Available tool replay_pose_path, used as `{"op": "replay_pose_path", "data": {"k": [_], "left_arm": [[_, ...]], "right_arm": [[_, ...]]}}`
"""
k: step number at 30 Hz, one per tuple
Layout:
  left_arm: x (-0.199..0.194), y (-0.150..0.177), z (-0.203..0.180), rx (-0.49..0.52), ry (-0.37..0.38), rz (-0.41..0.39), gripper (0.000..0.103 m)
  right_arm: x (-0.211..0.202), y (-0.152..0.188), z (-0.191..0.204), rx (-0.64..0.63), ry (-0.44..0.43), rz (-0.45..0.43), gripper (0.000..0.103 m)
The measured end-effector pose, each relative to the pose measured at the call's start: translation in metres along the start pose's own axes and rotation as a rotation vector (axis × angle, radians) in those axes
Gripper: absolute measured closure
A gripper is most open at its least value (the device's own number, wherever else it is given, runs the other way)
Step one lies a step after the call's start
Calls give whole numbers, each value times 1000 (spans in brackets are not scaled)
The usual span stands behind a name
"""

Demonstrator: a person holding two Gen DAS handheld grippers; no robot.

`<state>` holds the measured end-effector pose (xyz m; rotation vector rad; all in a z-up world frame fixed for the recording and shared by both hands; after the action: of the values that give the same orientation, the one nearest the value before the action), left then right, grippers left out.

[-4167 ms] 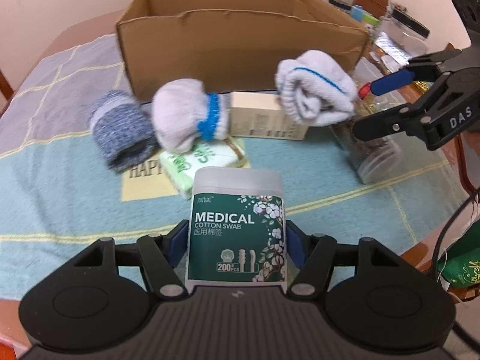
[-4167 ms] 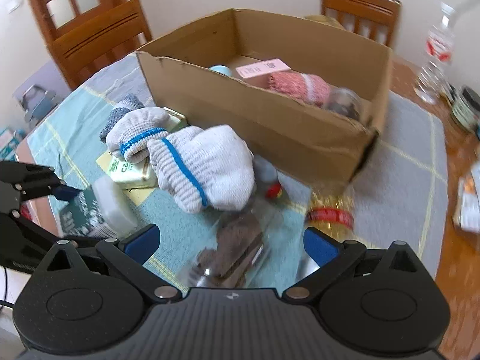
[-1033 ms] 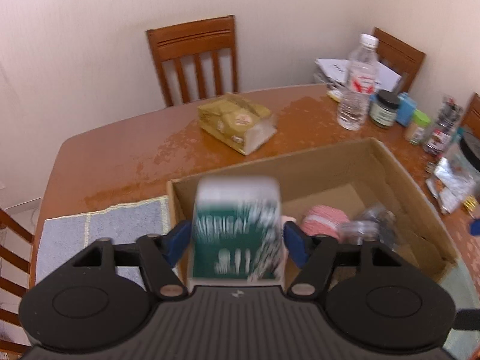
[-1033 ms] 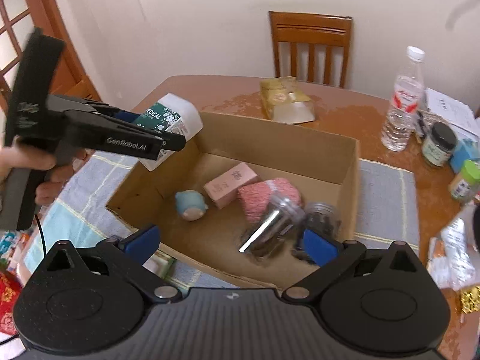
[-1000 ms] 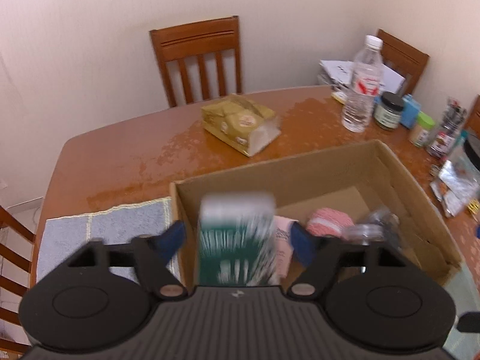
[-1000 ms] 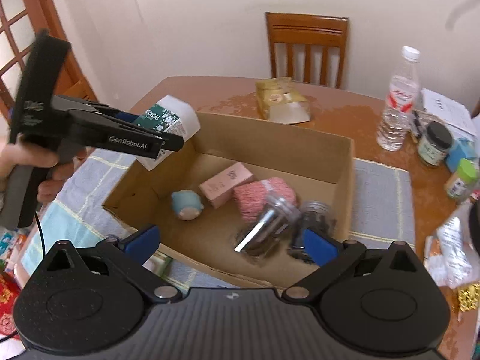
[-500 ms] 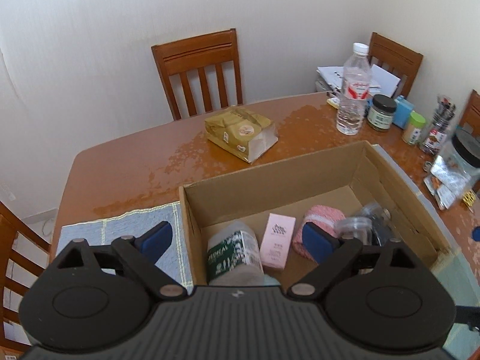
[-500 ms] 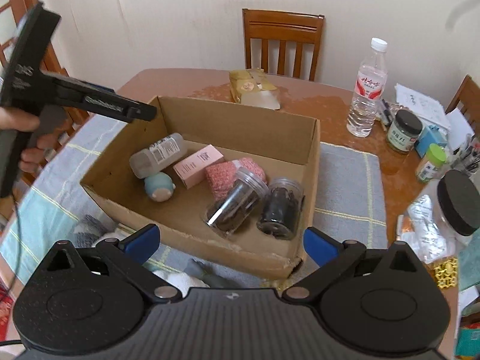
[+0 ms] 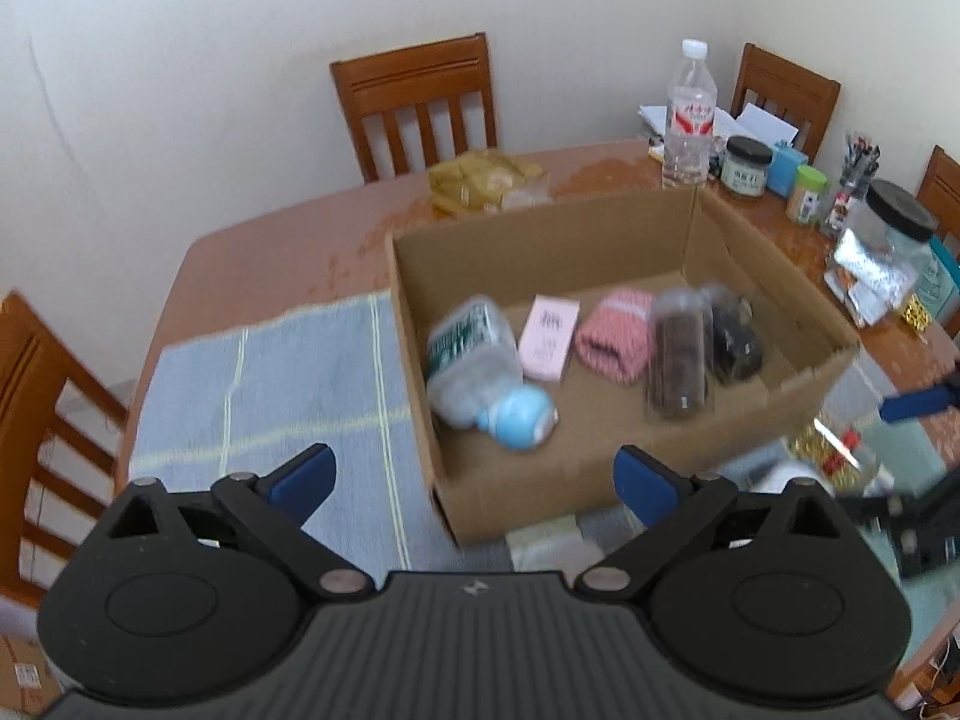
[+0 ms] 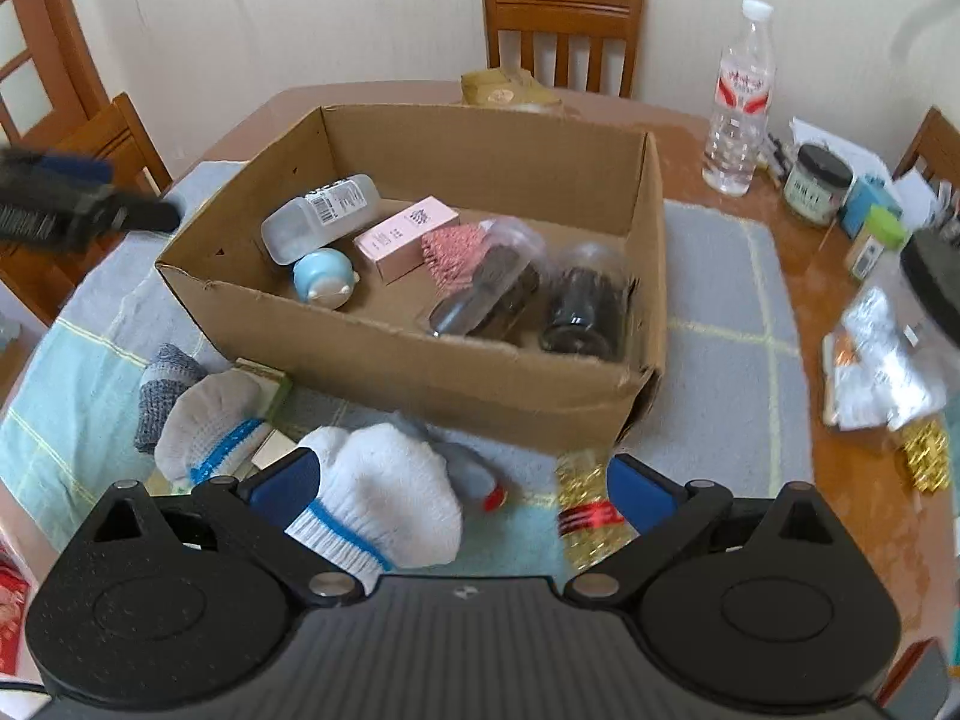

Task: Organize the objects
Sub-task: 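Move left gripper to blue-grey knit sock while right gripper approaches white striped sock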

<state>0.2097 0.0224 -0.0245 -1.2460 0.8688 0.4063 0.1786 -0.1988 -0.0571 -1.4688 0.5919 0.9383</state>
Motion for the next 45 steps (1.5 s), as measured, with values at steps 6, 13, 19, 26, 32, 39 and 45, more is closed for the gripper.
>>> {"op": "replay_pose_path", "data": {"k": [6,13,19,26,32,39,45], "left_arm": [[1,48,-6,-73,-25,35,4],[-2,81,-14,-172,-57,76,4],[-10,95,-11,-283,-100,85,4],[-11,104,-2,-301,-99,95,4],[-5,101,8,-240,-22,86,4],[5,101,22,-167,61,93,4],[15,102,29,-120,93,110,4]], "right_arm": [[7,2,2,26,-6,-13,0],[19,6,-2,72,-34,-22,0],[27,-1,0,110,-60,-31,0],[39,-3,10,106,-34,-25,0],[39,3,13,117,3,-18,0],[20,30,18,161,54,25,0],[11,61,34,138,67,68,0]]}}
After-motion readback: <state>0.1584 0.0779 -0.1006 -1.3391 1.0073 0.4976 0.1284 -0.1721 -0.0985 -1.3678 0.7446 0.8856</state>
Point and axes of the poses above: each gripper's, at about its wrist camera, not at the fingertips, and x roughly the way its jaws point, z to its left, y to its underside, the point moved 4 cm from there along x, roughly the way its jaws point, and after that the axes turned 2 degrees about y, right-handed, at the moved point
